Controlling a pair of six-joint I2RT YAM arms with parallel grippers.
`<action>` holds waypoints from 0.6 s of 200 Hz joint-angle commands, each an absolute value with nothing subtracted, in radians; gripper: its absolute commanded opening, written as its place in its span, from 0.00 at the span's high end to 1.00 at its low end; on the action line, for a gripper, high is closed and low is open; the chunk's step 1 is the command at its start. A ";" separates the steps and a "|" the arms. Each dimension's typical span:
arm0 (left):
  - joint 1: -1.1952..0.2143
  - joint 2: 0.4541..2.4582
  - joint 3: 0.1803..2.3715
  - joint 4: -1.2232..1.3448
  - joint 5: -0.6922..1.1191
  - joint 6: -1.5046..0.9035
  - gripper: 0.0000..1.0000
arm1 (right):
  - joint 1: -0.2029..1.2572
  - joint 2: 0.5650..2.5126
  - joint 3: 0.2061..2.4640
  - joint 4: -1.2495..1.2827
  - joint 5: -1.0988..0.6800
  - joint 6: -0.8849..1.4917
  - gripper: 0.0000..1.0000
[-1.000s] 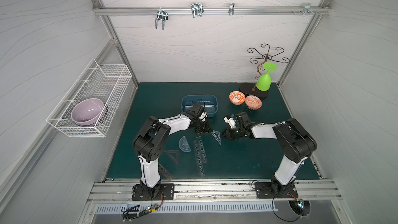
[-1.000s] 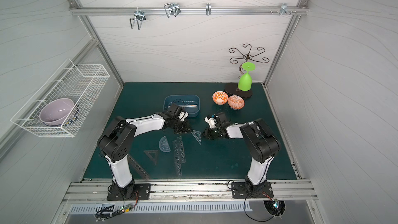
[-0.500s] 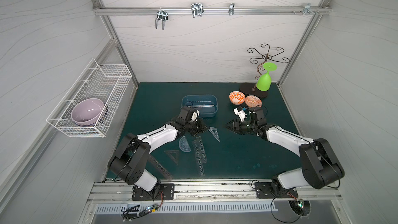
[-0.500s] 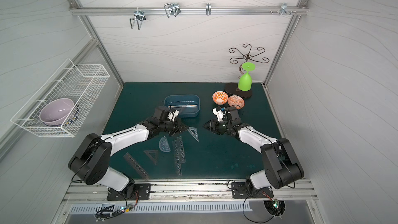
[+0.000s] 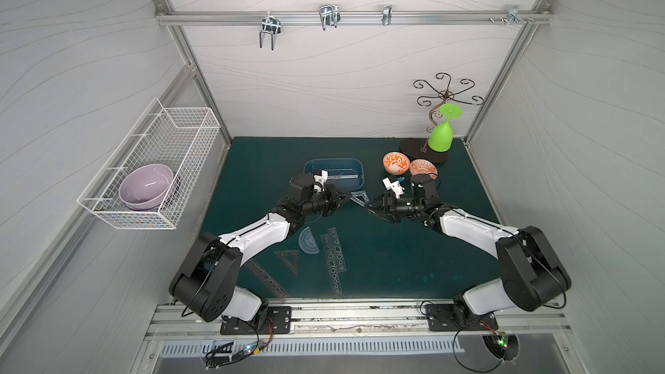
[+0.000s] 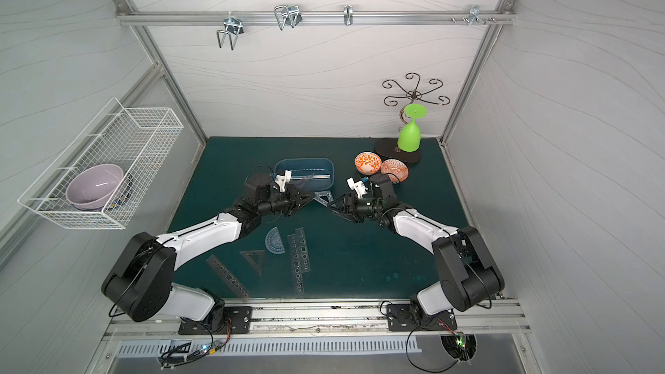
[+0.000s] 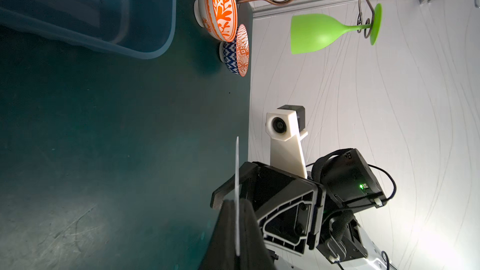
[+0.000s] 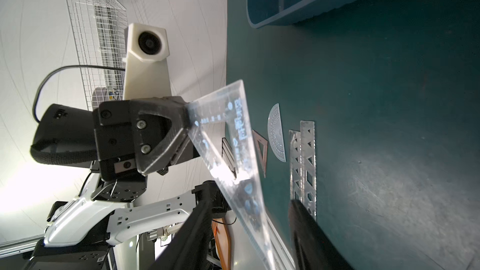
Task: Put the scattered rulers into the storage box
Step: Pick up the ruler from the center of the board.
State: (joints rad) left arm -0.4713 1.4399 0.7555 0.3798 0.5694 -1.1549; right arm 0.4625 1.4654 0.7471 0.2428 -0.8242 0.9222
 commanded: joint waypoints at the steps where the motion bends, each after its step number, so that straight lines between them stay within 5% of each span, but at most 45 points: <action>1: -0.461 1.413 0.753 0.456 0.584 -1.164 1.00 | 0.457 1.481 0.781 0.269 -0.836 0.942 0.51; 104: -0.456 1.401 0.761 0.378 0.584 -1.104 1.00 | 0.453 1.498 0.852 0.227 -0.823 0.914 1.00; 120: -0.450 1.396 0.775 0.321 0.581 -1.066 1.00 | 0.453 1.511 0.878 0.188 -0.814 0.877 1.00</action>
